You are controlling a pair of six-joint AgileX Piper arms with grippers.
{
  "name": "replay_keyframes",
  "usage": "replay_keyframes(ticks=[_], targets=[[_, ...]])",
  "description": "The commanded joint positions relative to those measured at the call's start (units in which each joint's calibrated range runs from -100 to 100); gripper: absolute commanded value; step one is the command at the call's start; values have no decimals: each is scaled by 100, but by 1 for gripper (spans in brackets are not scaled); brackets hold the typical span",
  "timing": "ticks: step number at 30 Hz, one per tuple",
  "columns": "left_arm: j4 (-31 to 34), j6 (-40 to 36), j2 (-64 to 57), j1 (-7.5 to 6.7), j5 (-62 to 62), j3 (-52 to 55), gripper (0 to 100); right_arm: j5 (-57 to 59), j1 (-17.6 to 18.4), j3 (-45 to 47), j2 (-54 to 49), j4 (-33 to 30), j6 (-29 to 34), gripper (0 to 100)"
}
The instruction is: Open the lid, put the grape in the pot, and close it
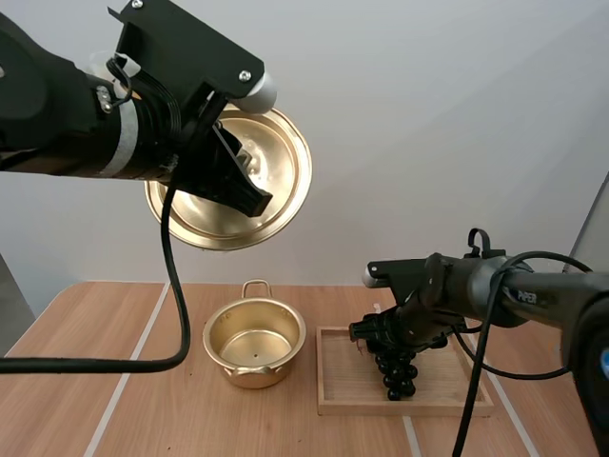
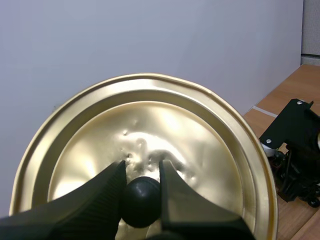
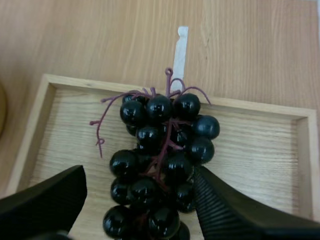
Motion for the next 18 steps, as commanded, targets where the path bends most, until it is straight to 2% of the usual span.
replay_keyframes(ticks=[1, 17, 18], targets=[[-43, -88, -109, -5, 48, -45, 0, -225, -18, -177, 361, -141, -69, 100], [-43, -147, -109, -5, 158, -45, 0, -1089, -18, -203, 1324, -440, -69, 100], [-43, -147, -109, -5, 136, -45, 0, -1089, -18, -203, 1324, -440, -69, 82]])
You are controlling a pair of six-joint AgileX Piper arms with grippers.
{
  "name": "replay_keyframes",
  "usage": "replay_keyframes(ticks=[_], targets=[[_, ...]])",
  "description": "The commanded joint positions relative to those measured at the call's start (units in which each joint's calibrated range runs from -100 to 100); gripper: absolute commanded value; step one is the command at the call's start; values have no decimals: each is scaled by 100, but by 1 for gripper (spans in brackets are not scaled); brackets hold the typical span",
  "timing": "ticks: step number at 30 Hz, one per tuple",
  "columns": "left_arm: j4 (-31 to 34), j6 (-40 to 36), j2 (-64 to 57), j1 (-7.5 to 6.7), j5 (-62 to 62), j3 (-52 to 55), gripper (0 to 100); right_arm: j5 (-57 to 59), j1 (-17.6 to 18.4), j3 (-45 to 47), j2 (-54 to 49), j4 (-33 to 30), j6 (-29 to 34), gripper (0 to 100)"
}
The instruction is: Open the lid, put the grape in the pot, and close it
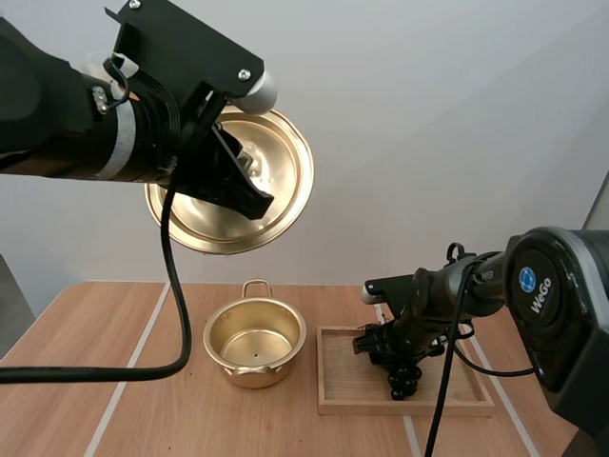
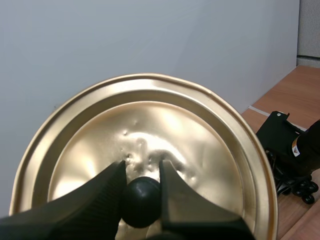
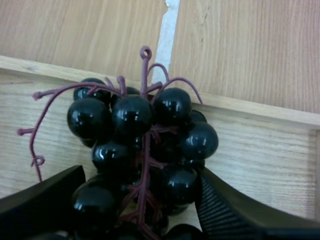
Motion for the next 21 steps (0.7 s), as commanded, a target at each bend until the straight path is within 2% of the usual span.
replay_keyframes(ticks=[1, 2, 4, 9, 14, 17, 21], targets=[[-43, -52, -30, -5, -54, -45, 0, -64, -9, -21, 39, -12, -69, 74], [-43, -52, -30, -5, -72, -45, 0, -64, -9, -21, 39, -12, -69, 40], [-43, -52, -30, -5, -71, -72, 0, -64, -9, -21, 39, -26, -69, 0], [-43, -219, -56, -5, -52, -464, 0, -1, -9, -21, -155, -26, -58, 0], [-43, -317, -212, -5, -52, -1159, 0, -236, 21, -21, -792, -26, -58, 0], [-43, -400, -302, -5, -13, -1484, 0, -381, 136, -21, -1183, -26, -67, 0], [-18, -424, -406, -5, 24, -1748, 0, -189, 487, -190, -1596, -85, -68, 0]])
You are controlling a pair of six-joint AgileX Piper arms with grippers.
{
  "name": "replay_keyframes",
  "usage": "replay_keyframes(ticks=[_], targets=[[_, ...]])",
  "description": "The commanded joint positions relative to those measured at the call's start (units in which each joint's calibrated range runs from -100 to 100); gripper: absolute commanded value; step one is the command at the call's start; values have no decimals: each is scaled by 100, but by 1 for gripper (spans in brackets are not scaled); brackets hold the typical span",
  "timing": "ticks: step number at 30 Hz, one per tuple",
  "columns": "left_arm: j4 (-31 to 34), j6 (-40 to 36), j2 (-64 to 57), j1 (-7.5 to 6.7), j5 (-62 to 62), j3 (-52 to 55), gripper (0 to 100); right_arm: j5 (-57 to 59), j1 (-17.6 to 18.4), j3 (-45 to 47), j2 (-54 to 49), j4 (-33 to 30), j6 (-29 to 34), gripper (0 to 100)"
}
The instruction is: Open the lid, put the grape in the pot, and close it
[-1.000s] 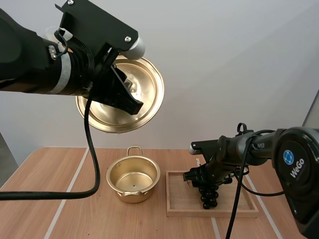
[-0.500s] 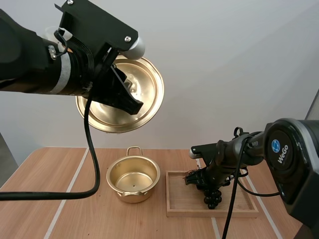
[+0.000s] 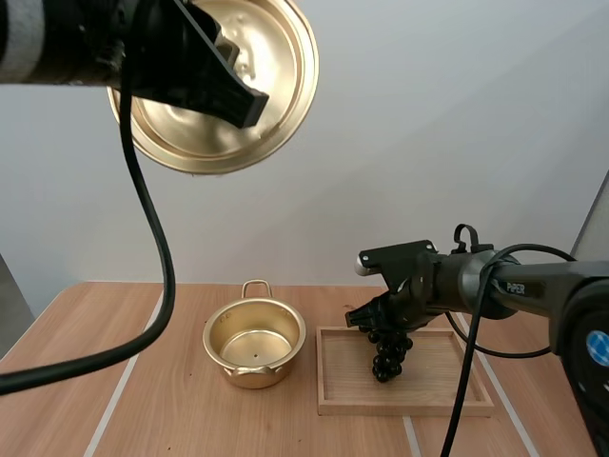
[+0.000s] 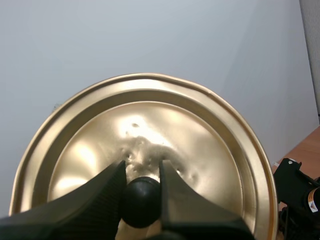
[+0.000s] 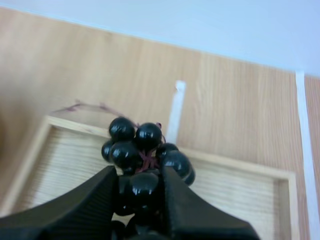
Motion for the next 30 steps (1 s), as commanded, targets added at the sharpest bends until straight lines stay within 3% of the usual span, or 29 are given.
replay_keyframes(ticks=[1, 6, 15, 25, 30], targets=[[25, -153, -99, -5, 5, -187, 0, 131, 280, -221, -329, -49, -68, 0], [309, -277, -234, 2, 5, -318, 0, 752, 755, -782, -408, -49, -68, 0], [499, -641, -563, 2, -35, -466, 0, 792, 1359, -1436, -396, -37, -68, 0], [511, -926, -656, 2, -97, -896, 0, 722, 1828, -1695, -50, -37, -68, 0], [511, -925, -656, 2, -79, -896, 0, 782, 1874, -1695, 442, -37, -68, 0]])
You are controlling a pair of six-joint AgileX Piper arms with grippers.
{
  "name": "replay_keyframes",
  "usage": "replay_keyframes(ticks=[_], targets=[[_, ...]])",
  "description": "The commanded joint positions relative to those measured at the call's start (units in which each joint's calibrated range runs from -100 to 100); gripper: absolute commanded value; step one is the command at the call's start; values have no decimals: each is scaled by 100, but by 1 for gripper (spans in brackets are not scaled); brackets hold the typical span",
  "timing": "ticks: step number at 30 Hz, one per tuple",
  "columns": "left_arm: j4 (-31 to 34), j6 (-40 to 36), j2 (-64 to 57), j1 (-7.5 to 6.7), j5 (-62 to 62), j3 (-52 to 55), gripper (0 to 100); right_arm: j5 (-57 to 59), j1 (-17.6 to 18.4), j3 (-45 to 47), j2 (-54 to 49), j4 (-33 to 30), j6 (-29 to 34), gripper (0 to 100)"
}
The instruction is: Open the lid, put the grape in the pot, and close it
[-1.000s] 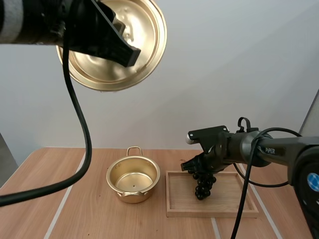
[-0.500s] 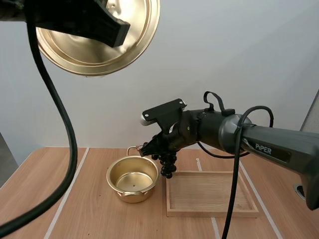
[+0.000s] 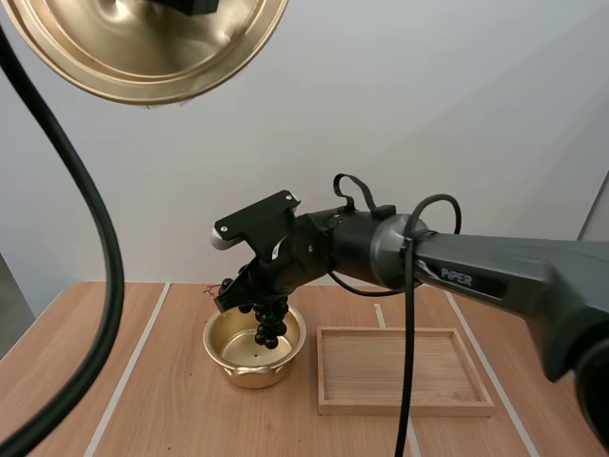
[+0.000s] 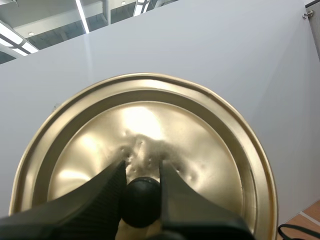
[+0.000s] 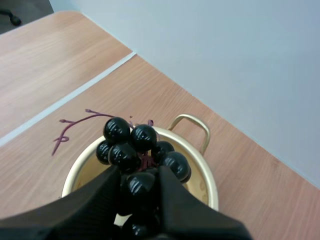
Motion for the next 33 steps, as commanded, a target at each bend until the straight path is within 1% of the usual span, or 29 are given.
replay_keyframes(ticks=[1, 5, 8, 12, 14, 18, 24, 32, 33], targets=[[19, -71, -7, 2, -60, -63, 0, -23, 16, -28, 302, -45, -65, 0], [19, -71, -7, 2, -60, -63, 0, -23, 16, -28, 740, -72, -65, 0], [19, -71, -7, 2, -60, -63, 0, -23, 16, -28, 965, -271, -65, 0], [19, -71, -7, 2, -40, -63, 0, 20, 16, -28, 1055, -323, -65, 1], [19, -71, -7, 2, -19, -63, 0, 20, 16, -28, 1055, -323, -65, 26], [19, -71, -7, 2, -19, -63, 0, 34, 16, -28, 1055, -323, -26, 99], [75, -71, -7, 2, -19, -63, 0, 402, 16, -28, 822, -323, -26, 100], [586, -99, 120, 2, -19, -63, 0, 1216, -73, -16, -120, -323, -4, 100], [630, -99, 163, 2, -19, -63, 0, 1494, -122, 12, -325, -279, 5, 83]])
